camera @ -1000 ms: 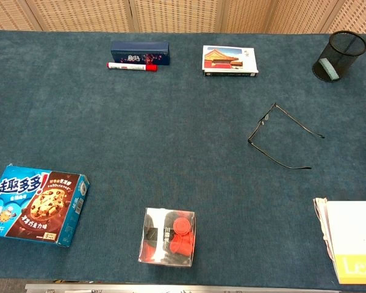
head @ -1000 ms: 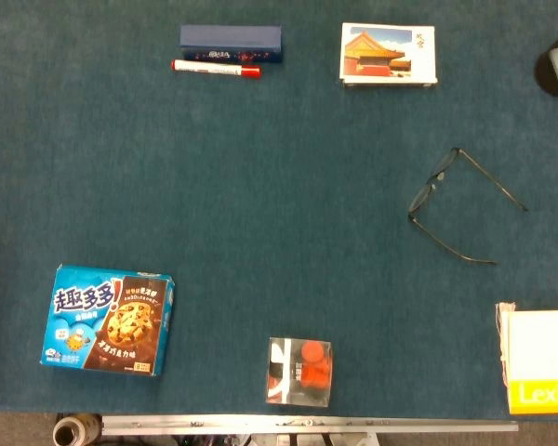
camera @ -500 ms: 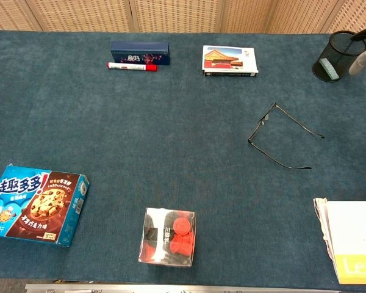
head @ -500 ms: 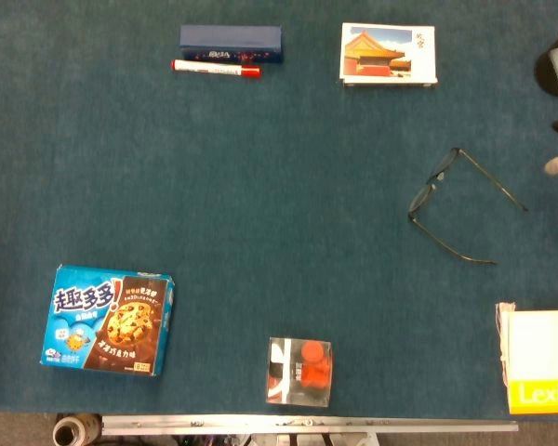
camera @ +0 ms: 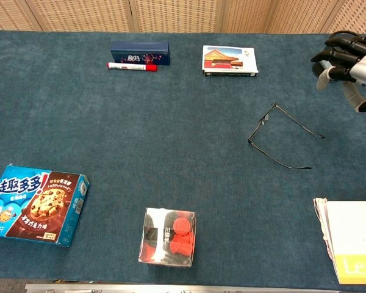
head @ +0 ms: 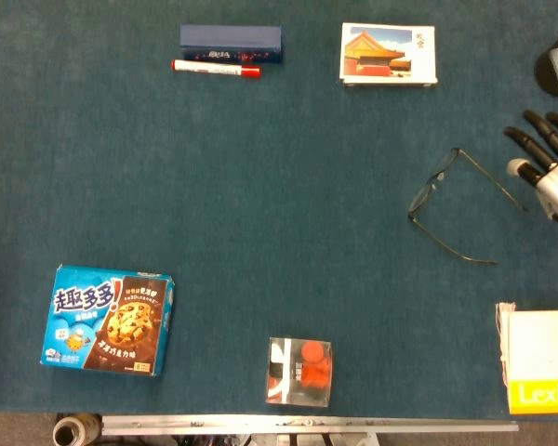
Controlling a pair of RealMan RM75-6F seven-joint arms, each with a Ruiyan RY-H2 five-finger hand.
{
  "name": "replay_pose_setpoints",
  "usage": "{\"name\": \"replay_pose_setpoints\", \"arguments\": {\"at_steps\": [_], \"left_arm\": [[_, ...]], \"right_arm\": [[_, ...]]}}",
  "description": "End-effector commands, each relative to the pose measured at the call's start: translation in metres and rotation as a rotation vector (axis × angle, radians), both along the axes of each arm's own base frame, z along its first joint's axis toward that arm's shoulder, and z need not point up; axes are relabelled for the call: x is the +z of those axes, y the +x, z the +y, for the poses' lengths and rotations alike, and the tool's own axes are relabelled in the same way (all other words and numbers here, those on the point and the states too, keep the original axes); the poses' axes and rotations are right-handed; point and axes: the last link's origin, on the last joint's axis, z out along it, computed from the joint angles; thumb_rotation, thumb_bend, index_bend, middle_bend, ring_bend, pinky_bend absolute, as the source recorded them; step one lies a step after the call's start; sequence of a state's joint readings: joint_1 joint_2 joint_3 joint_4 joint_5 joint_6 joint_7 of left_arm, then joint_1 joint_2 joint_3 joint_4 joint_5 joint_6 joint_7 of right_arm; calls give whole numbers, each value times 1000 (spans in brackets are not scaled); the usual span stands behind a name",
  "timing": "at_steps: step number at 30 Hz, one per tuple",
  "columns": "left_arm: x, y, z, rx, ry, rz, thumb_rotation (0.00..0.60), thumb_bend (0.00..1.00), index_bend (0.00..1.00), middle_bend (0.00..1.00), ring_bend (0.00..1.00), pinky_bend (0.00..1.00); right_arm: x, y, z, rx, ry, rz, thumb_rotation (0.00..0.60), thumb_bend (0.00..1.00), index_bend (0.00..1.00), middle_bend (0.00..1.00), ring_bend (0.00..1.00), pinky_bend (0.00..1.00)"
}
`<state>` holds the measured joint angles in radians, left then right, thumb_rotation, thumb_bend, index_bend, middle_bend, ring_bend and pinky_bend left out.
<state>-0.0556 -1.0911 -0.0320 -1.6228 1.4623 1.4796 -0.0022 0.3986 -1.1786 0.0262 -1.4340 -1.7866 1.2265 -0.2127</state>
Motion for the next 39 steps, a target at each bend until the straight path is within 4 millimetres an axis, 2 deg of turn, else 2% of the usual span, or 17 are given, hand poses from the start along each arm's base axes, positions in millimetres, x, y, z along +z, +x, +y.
{"name": "replay_pose_setpoints", "arguments": {"at_steps": [1,8,13,39], "left_arm": [[0,0,0,1,0,-1,600,49,529,466,342,491],[1,0,-1,-2,1,-5,600,48,529,466,342,491],[2,1,-2,-5,2,-7,600,48,529,466,342,491],[5,1,-3,-9,8,-19,600,48,529,465,342,491]], "right_arm": [[-10,1,-4,-10,43,15,600,788,397,181,12,156],[-29,2,-7,-25,93,57,600,868,397,173,12,155],[-40,6,-12,-24,125,85,600,890,398,169,12,155],[-81,14,-20,-22,211,144,600,895,397,169,12,156]]}}
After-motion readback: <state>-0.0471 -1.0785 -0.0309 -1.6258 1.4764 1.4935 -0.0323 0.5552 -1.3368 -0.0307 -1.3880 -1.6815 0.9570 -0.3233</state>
